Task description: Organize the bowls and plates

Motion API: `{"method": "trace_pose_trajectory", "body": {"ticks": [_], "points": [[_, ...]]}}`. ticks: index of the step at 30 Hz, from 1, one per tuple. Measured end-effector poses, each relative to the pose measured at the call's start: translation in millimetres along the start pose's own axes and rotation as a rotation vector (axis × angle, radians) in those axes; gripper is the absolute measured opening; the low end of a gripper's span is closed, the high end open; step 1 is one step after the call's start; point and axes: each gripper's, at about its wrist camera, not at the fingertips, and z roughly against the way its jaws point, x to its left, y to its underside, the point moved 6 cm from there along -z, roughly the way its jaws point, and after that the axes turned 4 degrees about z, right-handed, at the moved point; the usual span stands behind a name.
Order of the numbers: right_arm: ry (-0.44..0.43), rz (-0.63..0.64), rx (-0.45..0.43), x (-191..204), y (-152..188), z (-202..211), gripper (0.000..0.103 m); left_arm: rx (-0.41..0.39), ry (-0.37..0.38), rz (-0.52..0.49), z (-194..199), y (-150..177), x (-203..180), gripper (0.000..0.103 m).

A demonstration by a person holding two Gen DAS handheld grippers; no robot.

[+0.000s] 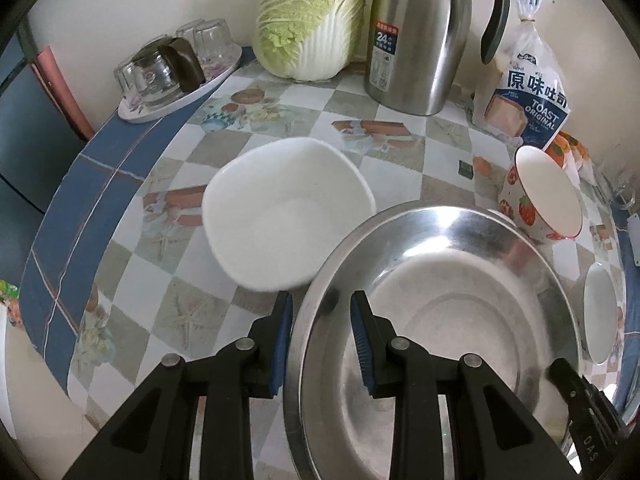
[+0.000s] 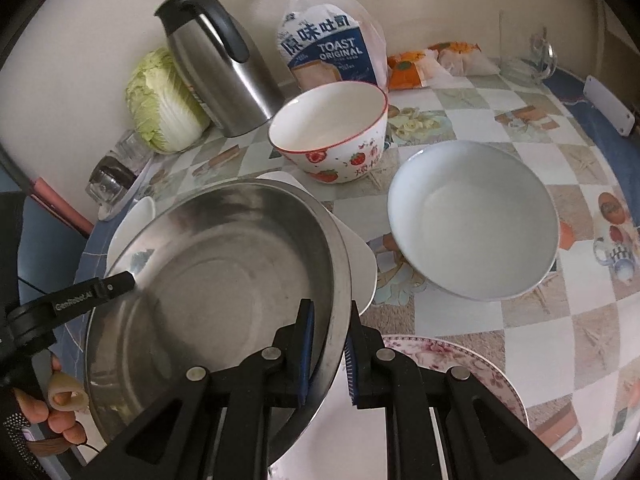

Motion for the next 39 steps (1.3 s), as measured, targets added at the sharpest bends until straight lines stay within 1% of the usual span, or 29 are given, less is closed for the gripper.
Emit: {"method": "trace_pose_trajectory", "body": {"ticks": [9, 13, 24, 27, 33, 39], "points": [[0.014, -0.016, 0.004, -6, -3, -12, 0.015, -0.018, 0.020, -0.018, -6, -7, -9, 0.031], [0.031, -0.014, -0.003, -8, -4, -11, 0.015, 0.003, 0.044, -0.015, -10, -4, -11, 0.031], [0.061, -0.024, -0.019, -14, -6, -8, 0.015, 0.032, 0.047, -0.029, -24, 3, -17, 0.031], [0.066, -0.023, -0.016, -14, -7, -9, 0.015, 0.032, 0.045, -0.024, -27, 3, -16, 0.031], [0.059, -0.018, -0.027, -12, -7, -10, 0.016, 0.024, 0.066, -0.010, -30, 1, -14, 0.031], [0.062, -0.016, -0.027, -11, -6, -9, 0.018, 0.048, 0.085, 0.016, -30, 1, -10, 0.032]]}}
